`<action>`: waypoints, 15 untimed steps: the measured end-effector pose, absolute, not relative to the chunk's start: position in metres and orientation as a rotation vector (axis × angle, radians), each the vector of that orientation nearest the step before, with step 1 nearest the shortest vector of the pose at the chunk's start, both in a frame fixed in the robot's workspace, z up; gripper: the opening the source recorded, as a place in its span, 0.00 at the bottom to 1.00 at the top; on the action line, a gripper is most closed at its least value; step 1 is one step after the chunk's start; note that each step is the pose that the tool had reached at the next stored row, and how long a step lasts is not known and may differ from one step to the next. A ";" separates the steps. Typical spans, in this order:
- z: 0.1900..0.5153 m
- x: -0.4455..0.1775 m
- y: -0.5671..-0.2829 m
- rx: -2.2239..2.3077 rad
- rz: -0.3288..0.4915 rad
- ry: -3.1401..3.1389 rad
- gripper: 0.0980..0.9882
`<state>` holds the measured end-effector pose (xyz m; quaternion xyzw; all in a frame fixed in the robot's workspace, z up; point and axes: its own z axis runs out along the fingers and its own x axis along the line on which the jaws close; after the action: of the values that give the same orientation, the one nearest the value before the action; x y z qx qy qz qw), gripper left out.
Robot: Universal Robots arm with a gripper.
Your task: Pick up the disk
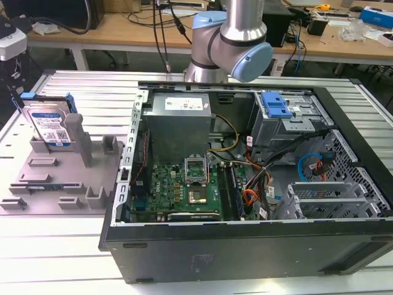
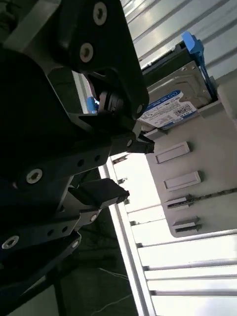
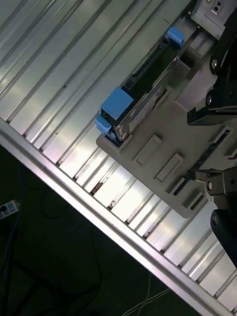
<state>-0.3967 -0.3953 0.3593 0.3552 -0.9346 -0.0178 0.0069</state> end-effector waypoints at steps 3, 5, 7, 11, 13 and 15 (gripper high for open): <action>0.359 -0.397 -0.395 1.230 -0.054 -2.874 0.43; 0.358 -0.397 -0.395 1.337 -0.050 -2.828 0.43; 0.357 -0.397 -0.395 1.397 -0.048 -2.799 0.43; 0.356 -0.397 -0.395 1.545 -0.043 -2.721 0.43; 0.356 -0.397 -0.395 1.614 -0.040 -2.681 0.43; 0.354 -0.397 -0.395 1.715 -0.035 -2.620 0.43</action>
<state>-0.3968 -0.3953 0.3545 0.5476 -0.8367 -0.0111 0.0052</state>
